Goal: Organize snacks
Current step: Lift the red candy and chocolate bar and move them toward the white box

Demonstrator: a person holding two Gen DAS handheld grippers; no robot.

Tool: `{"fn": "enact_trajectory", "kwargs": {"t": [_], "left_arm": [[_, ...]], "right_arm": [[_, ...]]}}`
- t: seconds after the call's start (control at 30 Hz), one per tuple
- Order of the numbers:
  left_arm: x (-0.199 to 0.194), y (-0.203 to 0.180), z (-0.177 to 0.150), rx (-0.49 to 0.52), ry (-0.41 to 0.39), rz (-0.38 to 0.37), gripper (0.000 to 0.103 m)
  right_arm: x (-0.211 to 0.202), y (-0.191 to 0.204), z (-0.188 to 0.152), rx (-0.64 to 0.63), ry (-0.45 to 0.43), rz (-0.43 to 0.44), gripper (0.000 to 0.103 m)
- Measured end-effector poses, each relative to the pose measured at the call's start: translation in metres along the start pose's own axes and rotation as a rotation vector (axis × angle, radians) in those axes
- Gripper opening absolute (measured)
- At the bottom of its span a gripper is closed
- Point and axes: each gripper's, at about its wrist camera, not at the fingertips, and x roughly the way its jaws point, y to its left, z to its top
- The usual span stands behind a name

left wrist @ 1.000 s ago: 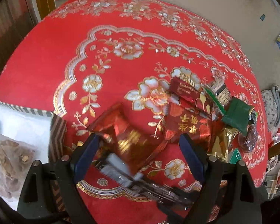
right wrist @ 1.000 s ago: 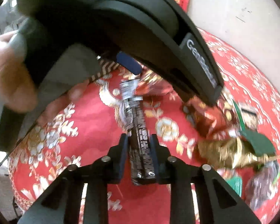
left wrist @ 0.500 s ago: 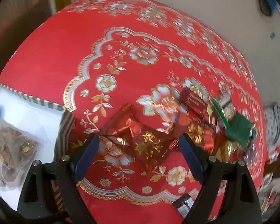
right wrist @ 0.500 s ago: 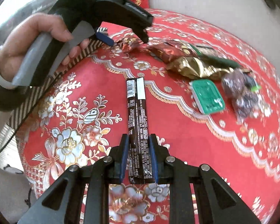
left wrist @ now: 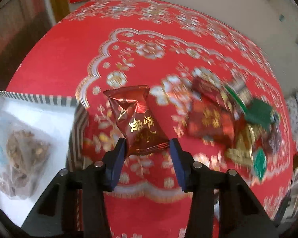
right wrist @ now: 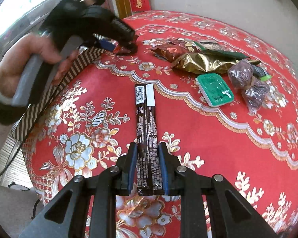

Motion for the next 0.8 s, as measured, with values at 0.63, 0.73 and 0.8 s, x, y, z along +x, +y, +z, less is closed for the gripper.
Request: {"fn": "enact_trajectory", "kwargs": {"t": [0.63, 0.73, 0.8], "left_arm": [[-0.027, 0.002, -0.068, 0.151, 0.003, -0.037, 0.071], [-0.025, 0.004, -0.062, 0.111, 0.004, -0.051, 0.075], [-0.022, 0.005, -0.057, 0.104, -0.003, -0.031, 0.075]], "right_arm": [[0.0, 0.012, 0.004, 0.084, -0.027, -0.054, 0.039], [0.006, 0.019, 0.007, 0.057, -0.025, -0.063, 0.038], [0.008, 0.022, 0.009, 0.039, -0.019, -0.095, 0.034]]}}
